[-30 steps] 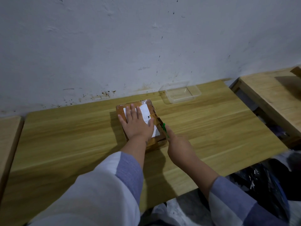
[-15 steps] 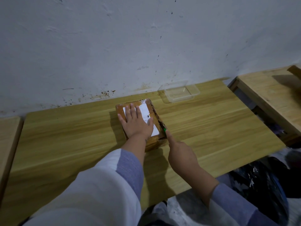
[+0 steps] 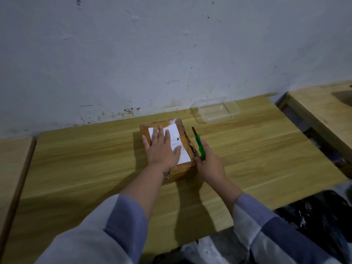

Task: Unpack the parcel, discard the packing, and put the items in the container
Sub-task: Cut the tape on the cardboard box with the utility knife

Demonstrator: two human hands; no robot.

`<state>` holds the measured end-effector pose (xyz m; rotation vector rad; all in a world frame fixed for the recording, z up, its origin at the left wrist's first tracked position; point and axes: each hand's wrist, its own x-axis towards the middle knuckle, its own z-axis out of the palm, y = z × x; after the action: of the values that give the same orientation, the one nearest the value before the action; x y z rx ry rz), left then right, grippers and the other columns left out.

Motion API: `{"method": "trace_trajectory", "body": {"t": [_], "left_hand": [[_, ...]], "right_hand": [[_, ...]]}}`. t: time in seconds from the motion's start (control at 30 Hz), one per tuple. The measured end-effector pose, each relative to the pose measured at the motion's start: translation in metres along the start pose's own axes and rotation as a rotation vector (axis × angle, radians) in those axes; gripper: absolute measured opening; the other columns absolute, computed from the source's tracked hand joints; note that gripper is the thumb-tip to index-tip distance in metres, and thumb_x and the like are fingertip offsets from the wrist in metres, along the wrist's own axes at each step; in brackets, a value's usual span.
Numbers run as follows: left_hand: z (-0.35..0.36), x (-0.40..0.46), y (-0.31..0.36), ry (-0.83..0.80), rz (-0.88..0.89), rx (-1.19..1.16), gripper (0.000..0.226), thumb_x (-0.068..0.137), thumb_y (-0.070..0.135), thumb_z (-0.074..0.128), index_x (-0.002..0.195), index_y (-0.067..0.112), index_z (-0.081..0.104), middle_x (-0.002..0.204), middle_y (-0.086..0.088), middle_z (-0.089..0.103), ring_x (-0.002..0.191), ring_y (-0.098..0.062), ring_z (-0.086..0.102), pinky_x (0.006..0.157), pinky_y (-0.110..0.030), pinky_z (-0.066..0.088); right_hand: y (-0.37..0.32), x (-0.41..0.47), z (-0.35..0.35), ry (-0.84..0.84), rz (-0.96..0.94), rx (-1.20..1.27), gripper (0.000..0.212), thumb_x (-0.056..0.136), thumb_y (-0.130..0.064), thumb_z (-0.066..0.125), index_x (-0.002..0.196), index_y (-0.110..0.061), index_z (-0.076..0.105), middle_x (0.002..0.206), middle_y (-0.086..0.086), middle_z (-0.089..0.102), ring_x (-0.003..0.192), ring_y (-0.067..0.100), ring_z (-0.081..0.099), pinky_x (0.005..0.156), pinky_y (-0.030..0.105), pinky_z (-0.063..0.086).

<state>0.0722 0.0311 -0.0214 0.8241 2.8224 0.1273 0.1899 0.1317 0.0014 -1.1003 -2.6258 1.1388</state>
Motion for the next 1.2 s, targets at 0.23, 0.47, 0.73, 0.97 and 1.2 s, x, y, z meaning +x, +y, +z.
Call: {"method": "trace_trajectory", "body": {"t": [0.23, 0.47, 0.73, 0.97, 1.2], "left_hand": [[-0.007, 0.004, -0.006, -0.059, 0.074, 0.047, 0.072, 0.094, 0.063, 0.012, 0.153, 0.025, -0.003, 0.160, -0.001, -0.016, 0.147, -0.020, -0.018, 0.112, -0.059, -0.015], [-0.007, 0.016, -0.015, -0.026, 0.207, 0.066, 0.080, 0.088, 0.073, 0.013, 0.153, 0.029, -0.003, 0.161, 0.002, -0.012, 0.147, -0.016, -0.016, 0.115, -0.057, -0.012], [0.000, 0.020, 0.003, 0.054, 0.066, 0.045, 0.078, 0.087, 0.072, 0.013, 0.153, 0.031, 0.005, 0.162, 0.003, -0.004, 0.148, -0.018, -0.010, 0.114, -0.058, -0.011], [-0.002, 0.012, 0.029, 0.006, -0.074, -0.011, 0.077, 0.090, 0.067, 0.012, 0.153, 0.025, 0.000, 0.162, -0.002, -0.009, 0.147, -0.023, -0.015, 0.113, -0.058, -0.013], [0.002, -0.010, 0.053, -0.052, -0.141, -0.027, 0.075, 0.093, 0.062, 0.009, 0.153, 0.020, -0.007, 0.160, -0.005, -0.015, 0.146, -0.025, -0.019, 0.110, -0.062, -0.016]], "right_hand": [[-0.005, 0.048, -0.004, 0.026, -0.054, -0.059, 0.064, 0.095, -0.016, 0.048, 0.146, -0.042, 0.020, 0.112, 0.011, 0.066, 0.075, 0.021, 0.058, 0.062, 0.027, 0.044], [-0.009, 0.108, -0.017, 0.027, -0.087, -0.093, 0.062, 0.094, -0.017, 0.050, 0.144, -0.042, 0.024, 0.122, 0.011, 0.063, 0.092, 0.030, 0.064, 0.068, 0.033, 0.050], [0.002, 0.097, -0.023, 0.069, -0.124, -0.080, 0.055, 0.096, -0.030, 0.045, 0.146, -0.038, 0.023, 0.111, 0.010, 0.067, 0.087, 0.029, 0.064, 0.062, 0.033, 0.050], [0.013, 0.052, -0.024, 0.114, -0.007, 0.064, 0.057, 0.095, -0.024, 0.048, 0.146, -0.037, 0.024, 0.104, 0.011, 0.065, 0.085, 0.027, 0.064, 0.071, 0.043, 0.056], [0.019, 0.028, -0.010, 0.112, 0.036, 0.318, 0.078, 0.082, -0.015, 0.068, 0.147, -0.030, 0.027, 0.134, 0.002, 0.057, 0.116, 0.020, 0.058, 0.088, 0.031, 0.051]]}}
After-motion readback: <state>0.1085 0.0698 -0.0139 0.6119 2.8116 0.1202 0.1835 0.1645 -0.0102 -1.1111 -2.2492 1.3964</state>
